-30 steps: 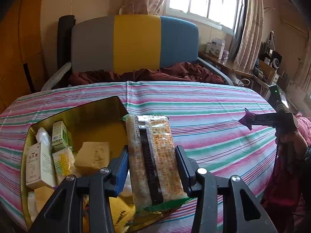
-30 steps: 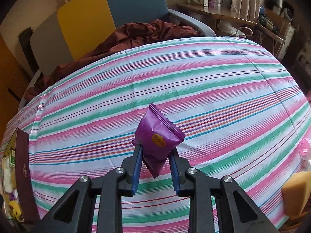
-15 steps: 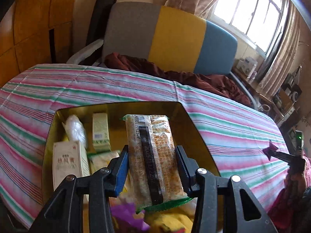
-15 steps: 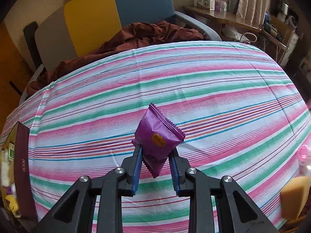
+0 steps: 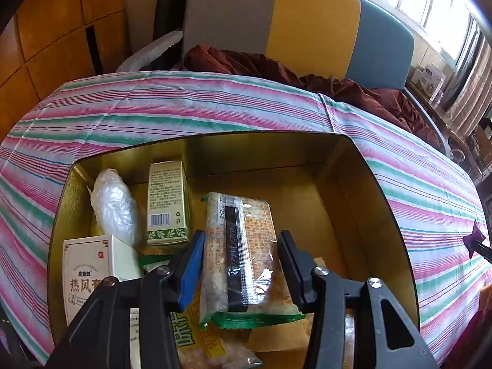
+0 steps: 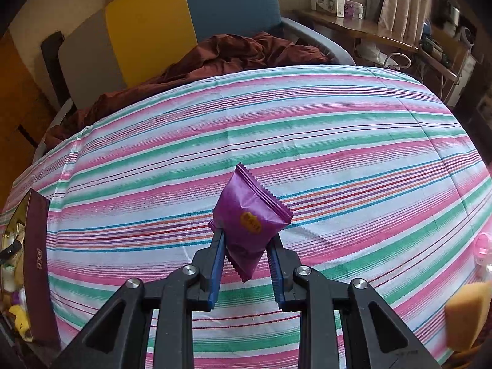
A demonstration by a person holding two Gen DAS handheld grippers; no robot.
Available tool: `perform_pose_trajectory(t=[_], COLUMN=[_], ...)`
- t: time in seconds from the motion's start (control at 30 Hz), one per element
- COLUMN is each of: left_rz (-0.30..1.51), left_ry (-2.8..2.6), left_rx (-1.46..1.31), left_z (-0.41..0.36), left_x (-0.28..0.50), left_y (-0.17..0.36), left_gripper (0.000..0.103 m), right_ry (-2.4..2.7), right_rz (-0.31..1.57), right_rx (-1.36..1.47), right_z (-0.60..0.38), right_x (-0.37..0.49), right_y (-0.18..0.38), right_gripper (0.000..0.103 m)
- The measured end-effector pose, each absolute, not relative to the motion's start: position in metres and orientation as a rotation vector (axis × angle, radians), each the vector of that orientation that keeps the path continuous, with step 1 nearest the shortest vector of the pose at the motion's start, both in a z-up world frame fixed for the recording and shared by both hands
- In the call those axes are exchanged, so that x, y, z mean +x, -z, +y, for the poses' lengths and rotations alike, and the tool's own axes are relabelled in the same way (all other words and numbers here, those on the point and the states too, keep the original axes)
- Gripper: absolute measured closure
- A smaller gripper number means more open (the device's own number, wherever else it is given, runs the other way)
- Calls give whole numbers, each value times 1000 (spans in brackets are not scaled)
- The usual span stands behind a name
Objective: Organize objects
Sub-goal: 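Lift the granola bar packet with the left gripper and lower it into the gold box, then carry the purple packet into the gold box and open the right gripper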
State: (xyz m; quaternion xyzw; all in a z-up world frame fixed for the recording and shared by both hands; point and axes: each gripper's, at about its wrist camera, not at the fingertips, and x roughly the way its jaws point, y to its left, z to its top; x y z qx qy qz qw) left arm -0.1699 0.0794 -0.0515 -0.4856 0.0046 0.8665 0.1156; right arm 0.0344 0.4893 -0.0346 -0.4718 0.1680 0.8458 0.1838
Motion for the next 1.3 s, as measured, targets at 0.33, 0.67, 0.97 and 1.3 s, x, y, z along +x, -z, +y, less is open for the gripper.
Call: perform_pose_trajectory(t=[0.33,0.67,0.97,1.3], left_rz=[41,34,24,50], left_ry=[-2638,-2694,-2739,-2804], left_rx=[-1239,-1086,-1108,-1167], left_z=[72,57,38,14], left_x=[-133,-90,-71,-64], left_y=[16,-20,-20,-8], left_gripper=[55,55,53,53], right_ry=[-2381,-2515,-2883,-2921], right_rz=[425,381,268,-138], right_rx=[-1350,-1348,-1402,-1604], right_z=[484,439,287,156], right_x=[33,27,-13,-67], right_y=[36,16,-20,11], right_gripper=[76,76,76,75])
